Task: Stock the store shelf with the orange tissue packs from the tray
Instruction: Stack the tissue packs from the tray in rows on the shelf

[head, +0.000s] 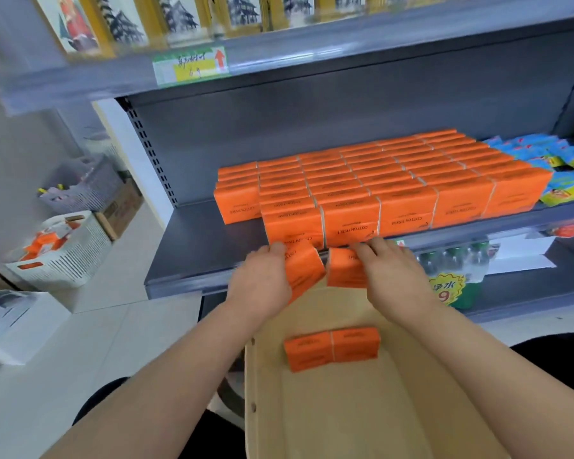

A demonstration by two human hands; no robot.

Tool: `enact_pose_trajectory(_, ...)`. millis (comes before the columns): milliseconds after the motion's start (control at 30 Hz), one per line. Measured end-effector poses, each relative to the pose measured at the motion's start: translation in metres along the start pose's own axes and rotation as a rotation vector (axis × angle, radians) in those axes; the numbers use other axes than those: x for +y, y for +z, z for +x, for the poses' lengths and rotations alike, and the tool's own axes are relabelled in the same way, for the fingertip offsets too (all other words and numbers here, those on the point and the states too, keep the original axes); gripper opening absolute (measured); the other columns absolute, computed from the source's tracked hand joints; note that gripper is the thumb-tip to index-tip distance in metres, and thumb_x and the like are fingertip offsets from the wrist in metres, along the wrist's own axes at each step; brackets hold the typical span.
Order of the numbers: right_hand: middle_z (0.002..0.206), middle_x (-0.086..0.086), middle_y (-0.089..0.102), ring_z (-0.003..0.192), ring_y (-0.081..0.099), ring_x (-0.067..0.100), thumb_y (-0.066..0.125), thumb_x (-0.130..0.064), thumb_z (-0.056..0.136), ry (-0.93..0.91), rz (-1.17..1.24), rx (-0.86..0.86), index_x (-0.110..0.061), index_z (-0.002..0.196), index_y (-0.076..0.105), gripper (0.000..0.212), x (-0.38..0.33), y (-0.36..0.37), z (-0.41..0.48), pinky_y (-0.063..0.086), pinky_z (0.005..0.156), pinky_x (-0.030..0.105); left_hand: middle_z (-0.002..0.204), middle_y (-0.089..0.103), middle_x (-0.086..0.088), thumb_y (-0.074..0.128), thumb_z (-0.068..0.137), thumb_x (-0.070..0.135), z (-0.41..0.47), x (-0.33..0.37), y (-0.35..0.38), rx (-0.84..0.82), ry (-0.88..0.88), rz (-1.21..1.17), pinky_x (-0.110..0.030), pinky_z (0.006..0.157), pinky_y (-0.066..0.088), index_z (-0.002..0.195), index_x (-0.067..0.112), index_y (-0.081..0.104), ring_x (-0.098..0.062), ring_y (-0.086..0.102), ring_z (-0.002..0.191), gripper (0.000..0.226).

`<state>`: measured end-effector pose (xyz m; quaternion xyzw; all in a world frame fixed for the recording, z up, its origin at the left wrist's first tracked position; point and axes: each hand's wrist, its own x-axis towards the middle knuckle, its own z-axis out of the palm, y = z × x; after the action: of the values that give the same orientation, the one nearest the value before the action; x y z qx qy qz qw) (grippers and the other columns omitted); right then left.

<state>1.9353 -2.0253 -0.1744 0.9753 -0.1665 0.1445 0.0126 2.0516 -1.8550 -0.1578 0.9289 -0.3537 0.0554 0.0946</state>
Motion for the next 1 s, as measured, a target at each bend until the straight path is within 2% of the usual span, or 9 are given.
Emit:
enact_pose_trajectory(167, 0.124, 0.007, 0.048, 0.118, 0.043, 0.03, 0.045, -0.004, 0.082, -0.021, 0.025, 0.125, -0.02, 0.14, 0.038, 0.062, -0.016, -0.039, 0.035, 0.033, 0.094, 0.038, 0.112, 0.059, -0.007, 0.048, 0.086, 0.016, 0.021, -0.027, -0.055, -0.027, -0.069, 0.081, -0.039, 0.077, 0.048, 0.117, 0.016, 0.048, -0.028, 0.057, 0.103, 0.031)
enact_pose_trajectory(267, 0.122, 0.009, 0.049, 0.116, 0.045, 0.031, 0.046, -0.003, 0.082, -0.056, 0.014, 0.218, -0.018, 0.138, 0.042, 0.058, -0.024, -0.056, 0.062, 0.034, 0.093, 0.041, 0.114, 0.059, -0.007, 0.047, 0.086, 0.013, 0.036, -0.048, -0.071, -0.03, -0.167, 0.148, -0.038, 0.077, 0.047, 0.119, 0.015, 0.047, -0.029, 0.056, 0.105, 0.033)
enact_pose_trajectory(400, 0.123, 0.008, 0.049, 0.118, 0.044, 0.03, 0.046, -0.004, 0.083, -0.091, -0.018, 0.211, -0.017, 0.134, 0.044, 0.053, -0.034, -0.063, 0.104, 0.034, 0.095, 0.042, 0.117, 0.059, -0.013, 0.046, 0.086, 0.008, 0.059, -0.071, -0.069, -0.014, -0.214, 0.207, -0.038, 0.078, 0.046, 0.119, 0.01, 0.047, -0.032, 0.055, 0.108, 0.033)
enact_pose_trajectory(600, 0.128, 0.009, 0.047, 0.12, 0.042, 0.031, 0.046, 0.003, 0.082, -0.114, -0.018, 0.181, -0.016, 0.139, 0.04, 0.06, -0.042, -0.05, 0.148, 0.033, 0.097, 0.041, 0.119, 0.055, -0.017, 0.044, 0.084, 0.0, 0.095, -0.093, -0.046, -0.025, -0.244, 0.202, -0.043, 0.087, 0.046, 0.123, 0.005, 0.044, -0.035, 0.049, 0.112, 0.039)
enact_pose_trajectory(800, 0.13, 0.01, 0.046, 0.12, 0.041, 0.03, 0.049, 0.004, 0.078, -0.149, -0.035, 0.151, -0.017, 0.143, 0.035, 0.069, -0.036, -0.032, 0.17, 0.032, 0.1, 0.042, 0.116, 0.056, -0.01, 0.045, 0.084, 0.0, 0.123, -0.111, -0.018, -0.057, -0.263, 0.239, -0.038, 0.075, 0.037, 0.126, 0.01, 0.044, -0.029, 0.041, 0.116, 0.043)
enact_pose_trajectory(1000, 0.13, 0.007, 0.048, 0.121, 0.041, 0.028, 0.051, 0.005, 0.077, -0.164, -0.034, 0.179, -0.02, 0.143, 0.037, 0.072, -0.03, -0.031, 0.178, 0.032, 0.099, 0.042, 0.11, 0.06, -0.007, 0.045, 0.081, -0.002, 0.157, -0.121, -0.012, 0.023, -0.334, 0.221, -0.04, 0.086, 0.038, 0.123, 0.017, 0.048, -0.028, 0.038, 0.116, 0.046)
